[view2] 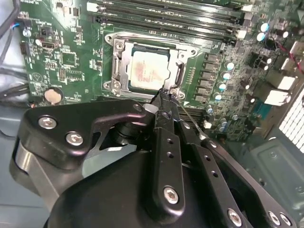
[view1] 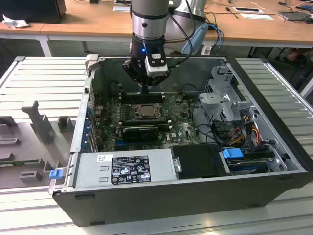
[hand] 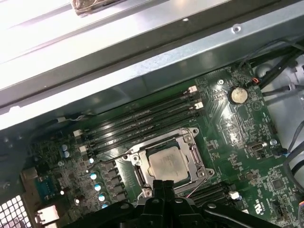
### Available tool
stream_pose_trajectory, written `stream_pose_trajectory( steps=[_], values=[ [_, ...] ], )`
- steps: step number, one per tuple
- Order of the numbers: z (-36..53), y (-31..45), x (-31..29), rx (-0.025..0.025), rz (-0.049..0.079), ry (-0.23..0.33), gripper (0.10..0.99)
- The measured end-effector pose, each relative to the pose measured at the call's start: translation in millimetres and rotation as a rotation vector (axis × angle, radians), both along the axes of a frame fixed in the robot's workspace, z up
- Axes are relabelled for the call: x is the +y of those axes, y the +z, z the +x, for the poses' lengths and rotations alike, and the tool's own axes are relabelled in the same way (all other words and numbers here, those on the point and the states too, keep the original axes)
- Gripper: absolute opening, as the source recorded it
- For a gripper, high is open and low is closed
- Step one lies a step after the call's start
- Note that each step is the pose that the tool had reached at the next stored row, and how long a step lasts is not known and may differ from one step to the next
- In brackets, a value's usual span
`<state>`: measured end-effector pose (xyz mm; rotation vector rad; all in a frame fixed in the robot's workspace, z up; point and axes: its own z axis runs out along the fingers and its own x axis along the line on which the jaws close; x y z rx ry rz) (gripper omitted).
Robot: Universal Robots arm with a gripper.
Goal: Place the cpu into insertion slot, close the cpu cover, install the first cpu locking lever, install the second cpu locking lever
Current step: 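Install the first cpu locking lever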
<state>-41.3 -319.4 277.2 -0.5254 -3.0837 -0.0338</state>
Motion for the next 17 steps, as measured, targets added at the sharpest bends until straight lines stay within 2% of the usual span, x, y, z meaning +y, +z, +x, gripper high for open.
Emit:
stream_pose_trajectory(
  steps=[11,17],
  values=[
    [-0.2,-0.5,0.0,-0.0001,0.000,0.164,0.106],
    [-0.3,-2.2,0.0,-0.0001,0.000,0.306,0.106]
  ],
)
